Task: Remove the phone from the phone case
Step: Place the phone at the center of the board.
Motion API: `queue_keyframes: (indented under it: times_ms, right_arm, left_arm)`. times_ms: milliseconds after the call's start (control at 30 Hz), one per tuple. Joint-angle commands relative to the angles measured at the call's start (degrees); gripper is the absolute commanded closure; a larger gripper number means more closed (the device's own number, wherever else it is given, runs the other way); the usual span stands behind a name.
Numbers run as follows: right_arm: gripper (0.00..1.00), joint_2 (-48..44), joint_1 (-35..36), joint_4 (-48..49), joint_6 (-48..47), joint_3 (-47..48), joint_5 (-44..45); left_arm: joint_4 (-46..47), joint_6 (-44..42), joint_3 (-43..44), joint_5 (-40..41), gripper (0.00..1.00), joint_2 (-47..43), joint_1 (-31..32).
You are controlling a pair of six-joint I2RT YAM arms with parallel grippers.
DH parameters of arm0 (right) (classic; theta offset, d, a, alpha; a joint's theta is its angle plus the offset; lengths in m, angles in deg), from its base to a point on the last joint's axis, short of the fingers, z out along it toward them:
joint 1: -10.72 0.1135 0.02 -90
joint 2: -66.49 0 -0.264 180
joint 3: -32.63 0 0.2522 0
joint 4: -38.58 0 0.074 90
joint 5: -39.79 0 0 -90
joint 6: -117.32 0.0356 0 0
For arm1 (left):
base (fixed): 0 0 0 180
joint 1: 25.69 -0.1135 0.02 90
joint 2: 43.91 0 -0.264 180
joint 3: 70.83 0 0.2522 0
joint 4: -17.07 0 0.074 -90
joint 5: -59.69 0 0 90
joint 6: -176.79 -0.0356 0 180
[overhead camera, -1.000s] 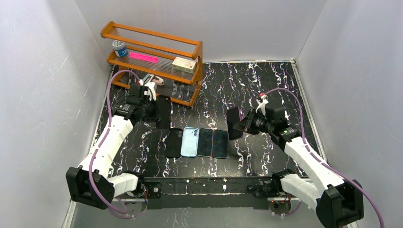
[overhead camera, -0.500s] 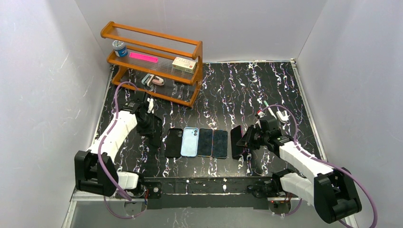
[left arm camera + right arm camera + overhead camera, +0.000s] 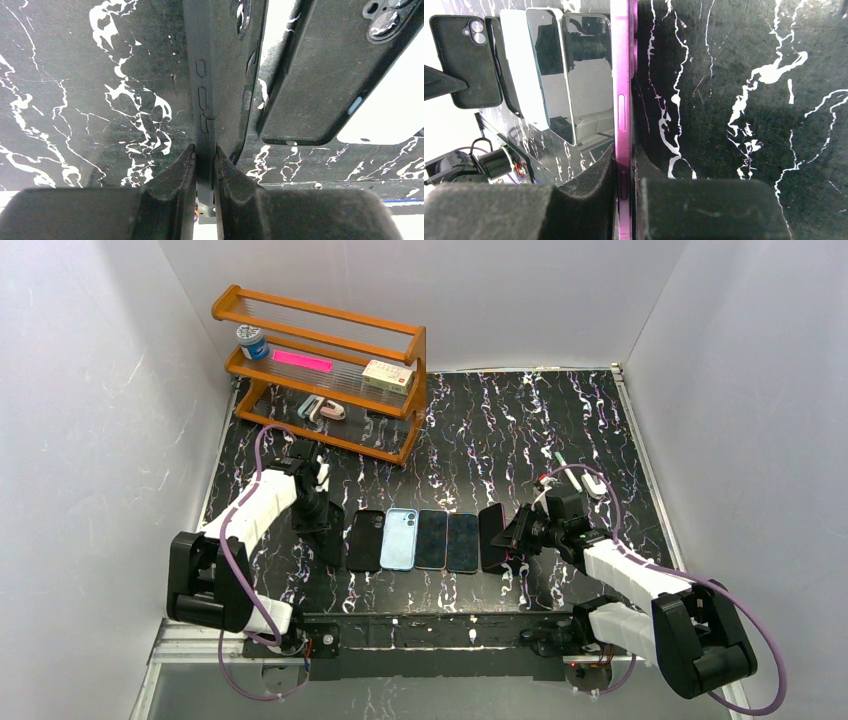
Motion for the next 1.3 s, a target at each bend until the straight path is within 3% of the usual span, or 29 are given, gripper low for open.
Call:
queue_keyframes:
  times_ms: [0,167,333,500,933,1000,1267]
  right_arm:
    - [0.93,0.63,-0.05,1.11,0.28,-1.51,-4.25]
    - [0.83,1.88,0.02,1.38,0.41,-1.78,-5.98]
    - [0.64,2.18,0.01,-3.83,-0.49,-0.72,-2.44]
    - [0.5,1.87,-0.03,-6.95,-0.57,0.69,0.95]
    - [0.21,1.61,-0.03,-18.6,-0.1,5.08,11.94]
    - [0.02,1.66,0.03,-18.47,0.34,5.1,11.89]
    - [0.01,1.83,0.37,-11.82,1.88,4.73,6.39]
  left_arm:
    - [-1.84,-0.19,-1.21,-2.91,0.85,0.03,-0.39]
    - [-1.4,0.1,-1.92,-3.51,0.77,1.55,-0.41]
    - [-1.63,1.37,-1.92,-0.35,0.57,1.84,-0.4]
    - [-1.83,2.37,-1.51,0.16,0.47,3.41,-0.44]
    - [0.39,7.14,0.35,2.25,0.06,6.85,-0.5]
    - [1.13,7.88,0.6,2.26,0.02,7.44,-0.48]
    - [7.96,11.16,-1.59,0.97,0.02,3.32,-0.48]
